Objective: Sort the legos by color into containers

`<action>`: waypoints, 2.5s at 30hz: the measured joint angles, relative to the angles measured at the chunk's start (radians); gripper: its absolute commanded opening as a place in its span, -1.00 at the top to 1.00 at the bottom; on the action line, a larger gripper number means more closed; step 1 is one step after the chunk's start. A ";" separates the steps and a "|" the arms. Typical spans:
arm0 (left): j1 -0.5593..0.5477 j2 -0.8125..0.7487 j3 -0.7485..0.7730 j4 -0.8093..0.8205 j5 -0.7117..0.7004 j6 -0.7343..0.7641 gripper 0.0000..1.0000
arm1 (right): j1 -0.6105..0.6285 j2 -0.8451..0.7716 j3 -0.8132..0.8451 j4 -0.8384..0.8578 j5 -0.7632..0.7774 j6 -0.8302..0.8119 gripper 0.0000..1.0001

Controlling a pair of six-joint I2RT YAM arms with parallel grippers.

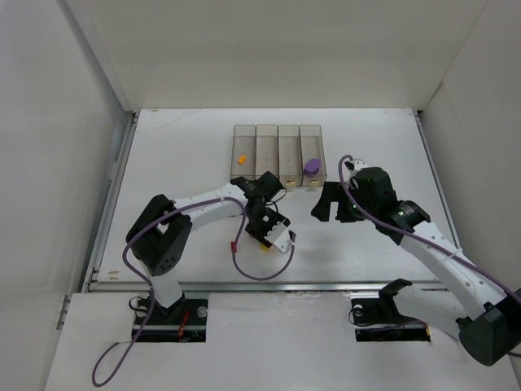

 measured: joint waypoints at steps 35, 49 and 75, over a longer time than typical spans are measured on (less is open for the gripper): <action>0.215 -0.111 0.269 0.238 -0.043 -1.297 1.00 | 0.089 0.310 0.243 0.177 -0.082 0.002 -0.96; 0.215 -0.111 0.294 0.181 0.123 -1.400 1.00 | 0.119 0.342 0.245 0.270 0.003 -0.031 -0.54; 0.280 -0.113 0.300 0.111 0.195 -1.353 1.00 | 0.124 0.340 0.245 0.235 0.253 -0.019 1.00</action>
